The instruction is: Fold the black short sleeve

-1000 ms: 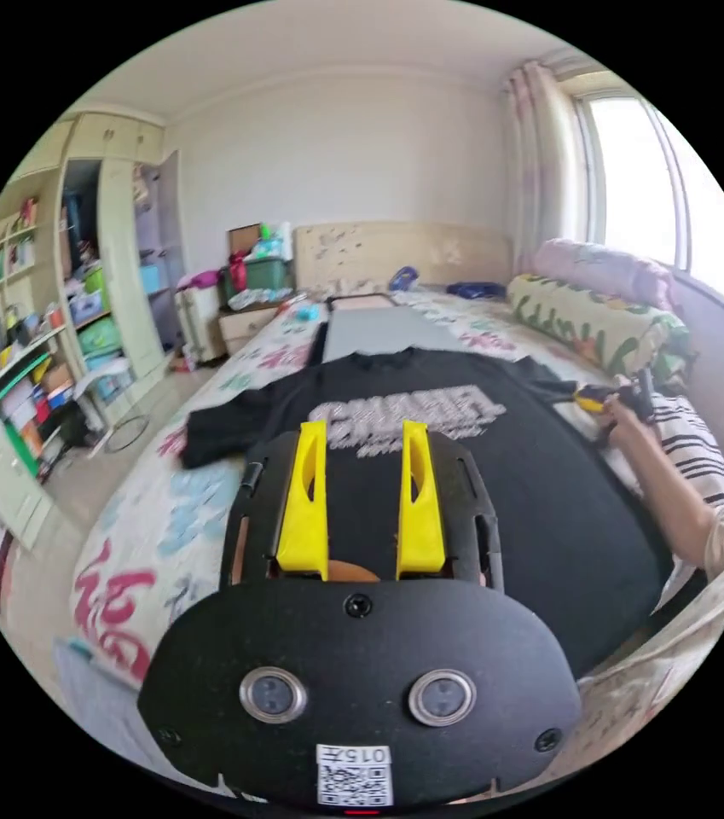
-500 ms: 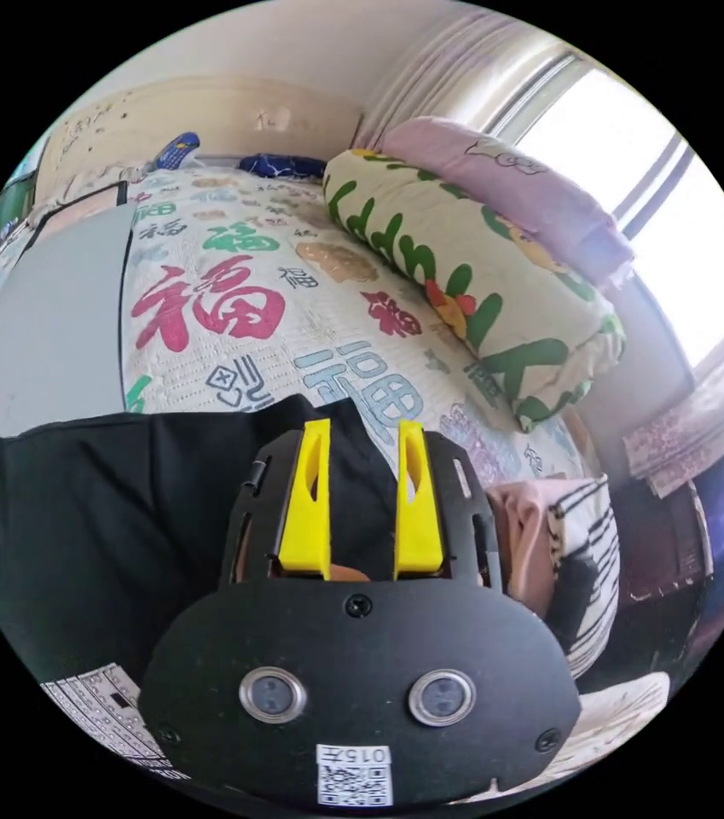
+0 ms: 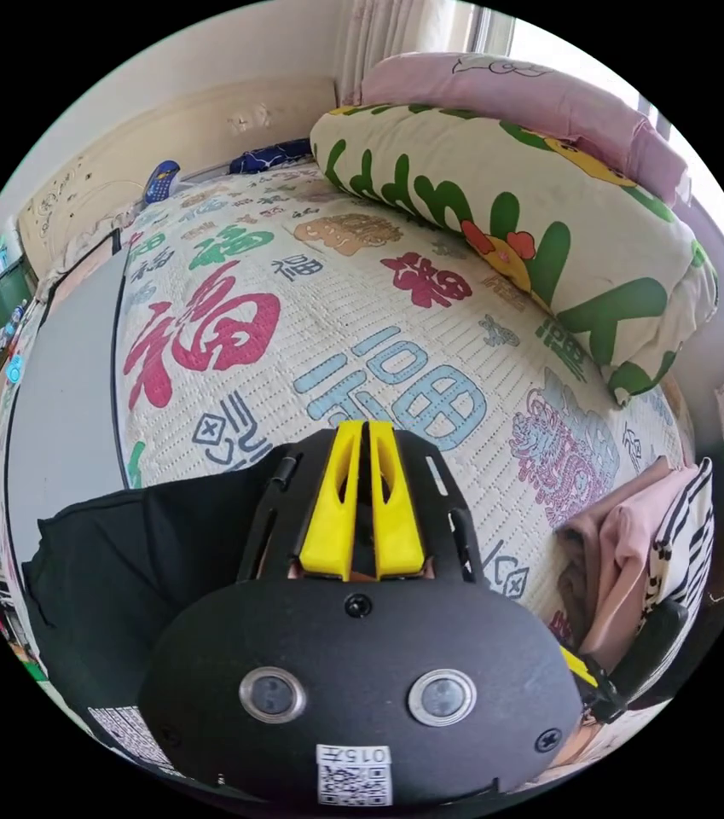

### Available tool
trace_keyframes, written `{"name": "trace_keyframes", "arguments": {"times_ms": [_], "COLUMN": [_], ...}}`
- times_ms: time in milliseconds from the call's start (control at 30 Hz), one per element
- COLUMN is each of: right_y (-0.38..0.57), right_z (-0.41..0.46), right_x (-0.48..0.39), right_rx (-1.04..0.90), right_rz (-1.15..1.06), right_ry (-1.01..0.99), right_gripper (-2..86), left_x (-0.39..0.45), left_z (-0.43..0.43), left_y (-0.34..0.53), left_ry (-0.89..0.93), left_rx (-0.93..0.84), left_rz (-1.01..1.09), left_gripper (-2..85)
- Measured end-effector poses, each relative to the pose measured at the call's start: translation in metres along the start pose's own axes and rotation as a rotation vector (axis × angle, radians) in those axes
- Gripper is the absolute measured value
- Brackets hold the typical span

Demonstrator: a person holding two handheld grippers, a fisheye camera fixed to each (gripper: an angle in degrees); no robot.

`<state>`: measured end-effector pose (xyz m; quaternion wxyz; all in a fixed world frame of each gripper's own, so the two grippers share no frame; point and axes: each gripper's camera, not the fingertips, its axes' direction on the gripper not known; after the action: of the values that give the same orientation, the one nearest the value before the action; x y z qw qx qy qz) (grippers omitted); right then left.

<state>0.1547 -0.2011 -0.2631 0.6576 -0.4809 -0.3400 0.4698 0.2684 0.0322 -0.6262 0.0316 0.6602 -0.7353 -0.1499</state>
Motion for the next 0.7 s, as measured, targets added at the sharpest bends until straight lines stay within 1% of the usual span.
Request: {"name": "trace_keyframes", "arguments": {"times_ms": [33, 133, 200, 233, 300, 333, 367, 400, 433, 467, 500, 567, 633, 700], "right_y": [0.005, 0.03, 0.055, 0.062, 0.095, 0.103, 0.123, 0.143, 0.154, 0.174, 0.194, 0.22, 0.242, 0.263], "right_z": [-0.001, -0.01, -0.014, -0.014, -0.008, -0.006, -0.001, 0.006, 0.011, 0.024, 0.04, 0.062, 0.071, 0.068], "right_x": [0.001, -0.006, -0.026, -0.032, -0.059, -0.065, -0.078, -0.087, -0.09, -0.093, -0.091, -0.084, -0.078, -0.073], "right_rx": [0.002, 0.007, -0.012, -0.021, -0.104, -0.133, -0.196, -0.264, -0.305, -0.396, -0.489, -0.579, -0.598, -0.564], "right_rz": [-0.007, -0.1, -0.248, -0.292, -0.479, -0.528, -0.623, -0.703, -0.739, -0.79, -0.815, -0.827, -0.855, -0.917], "right_ry": [-0.005, -0.053, -0.118, -0.136, -0.202, -0.223, -0.275, -0.33, -0.36, -0.411, -0.451, -0.481, -0.478, -0.396], "right_gripper": [0.9, 0.9, 0.9, 0.9, 1.0, 1.0, 1.2, 1.4, 1.5, 1.9, 2.3, 3.7, 5.6, 7.5], "left_x": [-0.005, -0.036, -0.07, -0.079, -0.119, -0.128, -0.147, -0.166, -0.175, -0.193, -0.209, -0.233, -0.254, -0.274], "left_z": [-0.007, -0.056, -0.11, -0.126, -0.189, -0.204, -0.232, -0.255, -0.264, -0.276, -0.281, -0.281, -0.277, -0.273], "left_y": [0.003, 0.027, 0.061, 0.073, 0.132, 0.15, 0.187, 0.225, 0.244, 0.28, 0.313, 0.357, 0.392, 0.426], "left_ry": [-0.001, 0.025, 0.05, 0.054, 0.072, 0.076, 0.072, 0.038, 0.015, -0.033, -0.073, -0.102, -0.104, -0.136], "left_rx": [0.016, 0.14, 0.259, 0.287, 0.398, 0.421, 0.457, 0.472, 0.472, 0.461, 0.43, 0.403, 0.394, 0.414], "left_rz": [-0.005, -0.036, -0.054, -0.054, -0.038, -0.026, -0.003, 0.002, -0.002, -0.008, -0.012, -0.044, -0.083, -0.15], "left_gripper": [1.1, 0.7, 0.6, 0.6, 0.5, 0.5, 0.5, 0.5, 0.5, 0.6, 0.7, 1.2, 2.4, 5.0]}}
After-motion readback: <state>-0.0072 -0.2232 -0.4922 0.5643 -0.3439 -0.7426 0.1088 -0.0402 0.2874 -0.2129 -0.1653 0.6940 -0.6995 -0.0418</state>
